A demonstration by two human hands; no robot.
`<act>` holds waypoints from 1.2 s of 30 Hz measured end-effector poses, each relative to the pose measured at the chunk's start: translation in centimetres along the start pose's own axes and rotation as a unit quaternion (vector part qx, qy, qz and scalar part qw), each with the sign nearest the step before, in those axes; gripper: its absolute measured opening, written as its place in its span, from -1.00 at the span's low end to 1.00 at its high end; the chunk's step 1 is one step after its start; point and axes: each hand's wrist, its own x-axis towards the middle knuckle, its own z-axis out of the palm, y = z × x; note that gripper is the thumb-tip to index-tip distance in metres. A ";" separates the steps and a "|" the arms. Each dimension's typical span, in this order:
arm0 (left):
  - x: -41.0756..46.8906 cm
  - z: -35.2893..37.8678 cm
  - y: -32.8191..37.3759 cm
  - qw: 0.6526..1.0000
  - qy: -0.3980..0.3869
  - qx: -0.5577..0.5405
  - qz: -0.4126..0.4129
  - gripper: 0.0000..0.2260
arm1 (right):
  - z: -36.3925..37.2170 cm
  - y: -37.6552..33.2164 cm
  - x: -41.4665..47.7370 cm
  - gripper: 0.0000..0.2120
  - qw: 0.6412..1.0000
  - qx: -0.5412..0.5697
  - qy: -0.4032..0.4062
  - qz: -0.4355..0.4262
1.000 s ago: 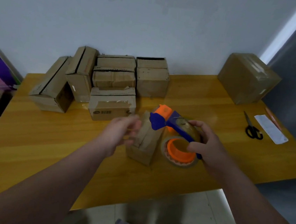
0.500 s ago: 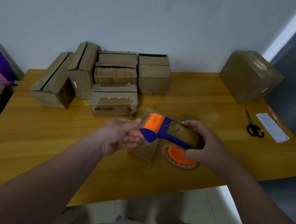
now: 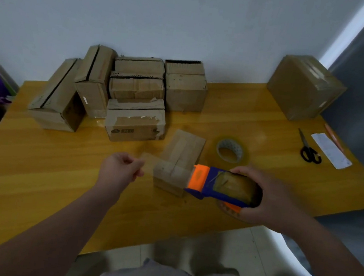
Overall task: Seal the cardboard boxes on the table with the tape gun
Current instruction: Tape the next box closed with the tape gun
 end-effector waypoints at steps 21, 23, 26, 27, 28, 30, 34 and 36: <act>2.2 1.9 -2.5 0.987 -0.077 0.139 -0.018 -0.74 | 2.2 3.7 0.9 -0.35 1.000 -0.011 -0.015 0.005; 2.7 1.7 -2.3 0.980 -0.110 0.163 -0.025 -0.76 | 2.3 3.9 1.0 -0.34 1.000 -0.016 -0.017 0.005; 3.0 1.2 -2.1 0.950 -0.130 0.282 -0.014 -0.77 | 2.3 4.2 1.1 -0.35 1.000 -0.017 -0.015 0.006; 3.0 1.1 -1.9 0.944 -0.107 0.312 0.008 -0.77 | 2.4 4.3 1.2 -0.36 1.000 -0.016 -0.012 0.008; 2.7 1.0 -1.6 0.948 -0.068 0.310 0.038 -0.78 | 2.4 4.4 1.2 -0.36 1.000 -0.017 -0.010 0.008; 2.0 1.2 -0.9 0.977 -0.013 0.200 0.072 -0.78 | 2.7 4.3 1.4 -0.35 1.000 -0.023 -0.010 0.006; 0.1 2.3 -0.4 0.994 -0.102 0.042 0.012 -0.67 | 3.5 4.0 1.6 -0.39 1.000 -0.031 0.000 -0.002; -0.1 2.0 -0.3 0.992 -0.127 0.023 -0.006 -0.61 | 3.8 3.9 1.8 -0.38 1.000 -0.029 0.003 -0.003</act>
